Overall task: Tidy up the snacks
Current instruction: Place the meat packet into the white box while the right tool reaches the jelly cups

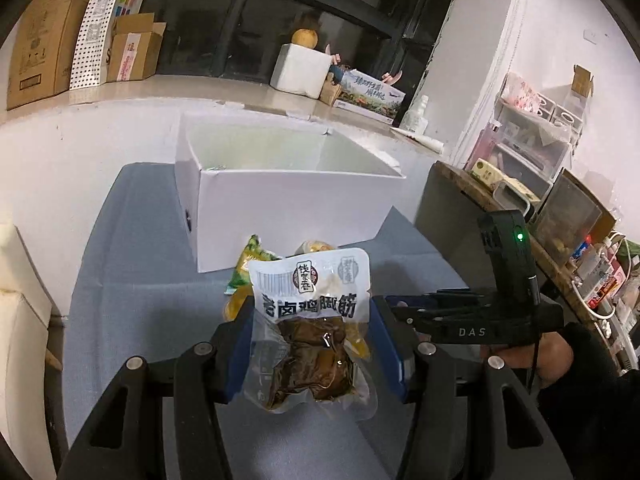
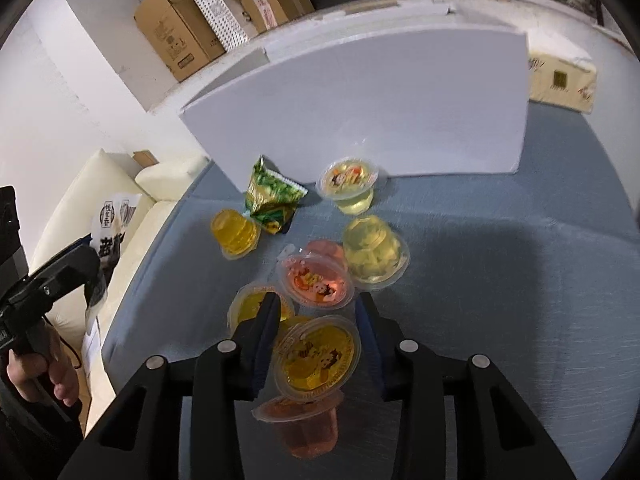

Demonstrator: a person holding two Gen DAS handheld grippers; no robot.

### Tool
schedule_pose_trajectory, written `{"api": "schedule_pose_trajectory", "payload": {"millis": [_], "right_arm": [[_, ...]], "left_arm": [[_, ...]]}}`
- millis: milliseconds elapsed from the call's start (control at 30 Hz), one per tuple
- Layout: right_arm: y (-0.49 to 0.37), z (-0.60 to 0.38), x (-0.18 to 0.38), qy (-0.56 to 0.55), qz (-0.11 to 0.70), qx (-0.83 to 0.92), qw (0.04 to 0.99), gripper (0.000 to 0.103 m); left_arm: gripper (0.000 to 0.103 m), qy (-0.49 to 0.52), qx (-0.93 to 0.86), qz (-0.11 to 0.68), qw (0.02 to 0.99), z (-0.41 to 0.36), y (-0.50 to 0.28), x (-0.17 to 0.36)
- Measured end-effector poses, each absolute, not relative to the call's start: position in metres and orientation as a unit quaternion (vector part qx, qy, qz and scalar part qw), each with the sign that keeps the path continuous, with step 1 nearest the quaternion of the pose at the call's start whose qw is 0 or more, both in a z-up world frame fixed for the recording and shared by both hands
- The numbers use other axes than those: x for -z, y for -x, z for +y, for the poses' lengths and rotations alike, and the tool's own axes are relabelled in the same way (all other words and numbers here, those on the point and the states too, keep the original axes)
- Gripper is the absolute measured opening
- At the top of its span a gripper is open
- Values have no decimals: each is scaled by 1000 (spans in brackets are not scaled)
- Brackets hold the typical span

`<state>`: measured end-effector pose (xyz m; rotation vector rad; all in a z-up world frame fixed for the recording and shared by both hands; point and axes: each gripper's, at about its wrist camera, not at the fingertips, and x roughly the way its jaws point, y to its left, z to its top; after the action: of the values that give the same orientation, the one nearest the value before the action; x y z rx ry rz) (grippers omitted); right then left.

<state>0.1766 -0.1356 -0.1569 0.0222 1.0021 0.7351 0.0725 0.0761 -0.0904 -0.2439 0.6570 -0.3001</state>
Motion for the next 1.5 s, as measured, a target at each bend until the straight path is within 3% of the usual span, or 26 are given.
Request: {"api": "schedule_pose_trajectory", "payload": {"millis": [267, 500, 567, 600, 633, 800, 867, 900, 933, 967, 1000, 1033, 1067, 1400, 1467, 1500], "right_arm": [[-174, -149, 127, -14, 435, -351, 829, 42], [-167, -153, 99, -13, 407, -354, 842, 41], [-167, -154, 98, -12, 406, -354, 842, 34], [-168, -154, 97, -10, 406, -354, 842, 17], [-169, -155, 98, -10, 406, -355, 842, 12], [-177, -156, 115, -3, 426, -344, 837, 12], [-176, -161, 118, -4, 427, -336, 839, 31], [-175, -163, 119, -4, 426, -332, 842, 69], [-174, -166, 119, -4, 427, -330, 842, 89], [-172, -168, 120, -7, 427, -332, 841, 89], [-169, -168, 119, -8, 425, -338, 840, 89], [-164, -166, 120, -4, 426, -347, 835, 89], [-160, -162, 123, 8, 430, -355, 830, 89], [-144, -123, 160, 78, 455, -376, 803, 88], [-145, -118, 168, 86, 461, -374, 800, 80], [-146, -117, 171, 85, 463, -375, 798, 63]], "left_arm": [[59, 113, 146, 282, 941, 77, -96, 51], [62, 89, 116, 243, 959, 79, -191, -14], [66, 90, 103, 244, 960, 83, -219, -18], [67, 93, 98, 248, 959, 85, -233, -17], [67, 92, 94, 256, 958, 87, -245, -14], [68, 71, 77, 289, 951, 85, -273, 8], [68, 70, 77, 289, 952, 87, -271, 12], [68, 72, 78, 293, 950, 88, -272, 14], [68, 74, 76, 298, 949, 90, -273, 16], [69, 75, 73, 300, 948, 91, -273, 16], [77, 74, 71, 299, 949, 91, -270, 15], [86, 73, 68, 300, 949, 91, -267, 14], [102, 72, 65, 301, 949, 91, -266, 14], [103, 54, 91, 312, 944, 72, -190, 27], [103, 53, 90, 322, 941, 69, -171, 39], [103, 54, 91, 327, 939, 67, -165, 45]]}}
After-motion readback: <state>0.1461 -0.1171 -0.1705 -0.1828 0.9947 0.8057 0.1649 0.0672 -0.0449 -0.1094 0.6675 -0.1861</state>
